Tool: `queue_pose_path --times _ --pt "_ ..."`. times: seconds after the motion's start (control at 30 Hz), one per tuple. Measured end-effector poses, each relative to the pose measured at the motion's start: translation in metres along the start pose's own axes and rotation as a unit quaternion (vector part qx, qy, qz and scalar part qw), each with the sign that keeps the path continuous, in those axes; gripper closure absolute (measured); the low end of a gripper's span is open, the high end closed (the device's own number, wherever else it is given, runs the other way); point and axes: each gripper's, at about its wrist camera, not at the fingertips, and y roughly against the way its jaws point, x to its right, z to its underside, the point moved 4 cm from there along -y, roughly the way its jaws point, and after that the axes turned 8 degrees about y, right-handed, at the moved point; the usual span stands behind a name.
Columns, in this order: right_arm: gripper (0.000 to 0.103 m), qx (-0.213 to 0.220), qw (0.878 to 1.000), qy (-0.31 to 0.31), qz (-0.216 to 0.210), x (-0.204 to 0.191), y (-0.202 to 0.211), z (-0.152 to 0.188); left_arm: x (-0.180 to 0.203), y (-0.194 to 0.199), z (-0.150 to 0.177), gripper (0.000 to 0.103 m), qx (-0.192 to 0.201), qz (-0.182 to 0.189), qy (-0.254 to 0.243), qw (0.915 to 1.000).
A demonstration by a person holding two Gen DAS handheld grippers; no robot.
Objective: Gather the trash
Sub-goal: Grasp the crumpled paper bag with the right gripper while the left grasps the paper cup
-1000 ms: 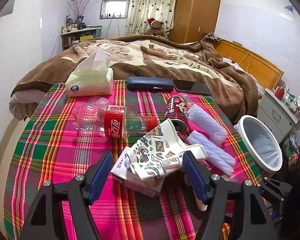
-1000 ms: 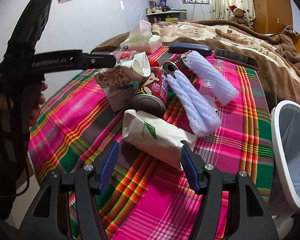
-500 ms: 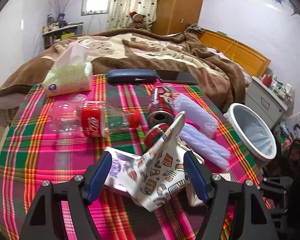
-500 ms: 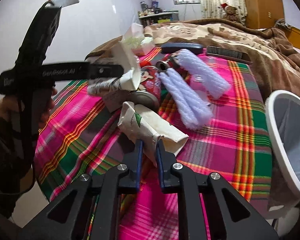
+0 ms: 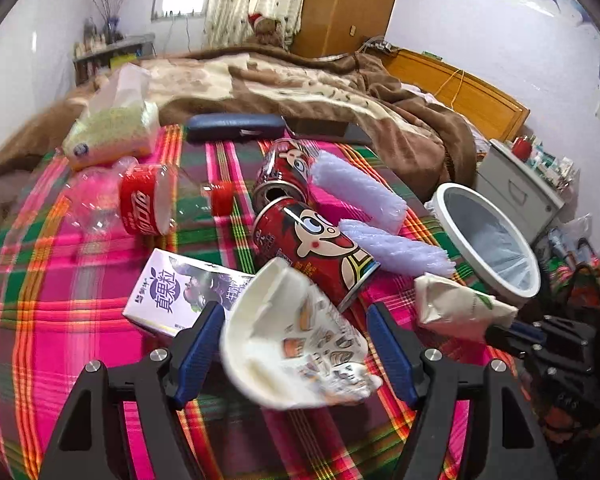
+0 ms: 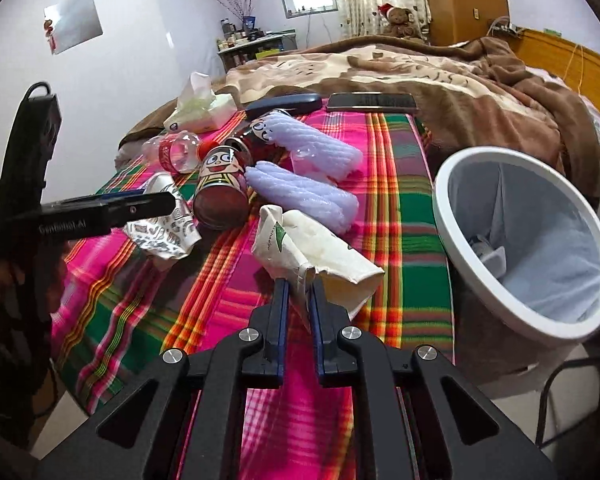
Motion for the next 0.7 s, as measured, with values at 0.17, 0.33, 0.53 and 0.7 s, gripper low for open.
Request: queue_pose_path --times 0.17,0.33,0.53,0.7 --pt "0.093 -0.002 1.000 -0.001 0.008 0.002 -0.001 0.003 0.010 0.005 0.009 0.029 -0.001 -0.012 0.005 0.9999" --pt "0.093 -0.007 1.000 0.006 -0.018 -0.001 -0.002 0.008 0.018 0.001 0.015 0.029 0.007 -0.038 0.004 0.9992" --pt "0.085 -0.018 1.000 -0.007 0.015 0.016 -0.001 0.012 0.026 -0.007 0.016 0.032 0.009 -0.029 0.018 0.9994" --pt "0.051 0.015 1.000 0.016 -0.007 0.016 0.013 0.008 0.025 -0.019 0.021 0.047 -0.006 -0.020 0.048 0.9986"
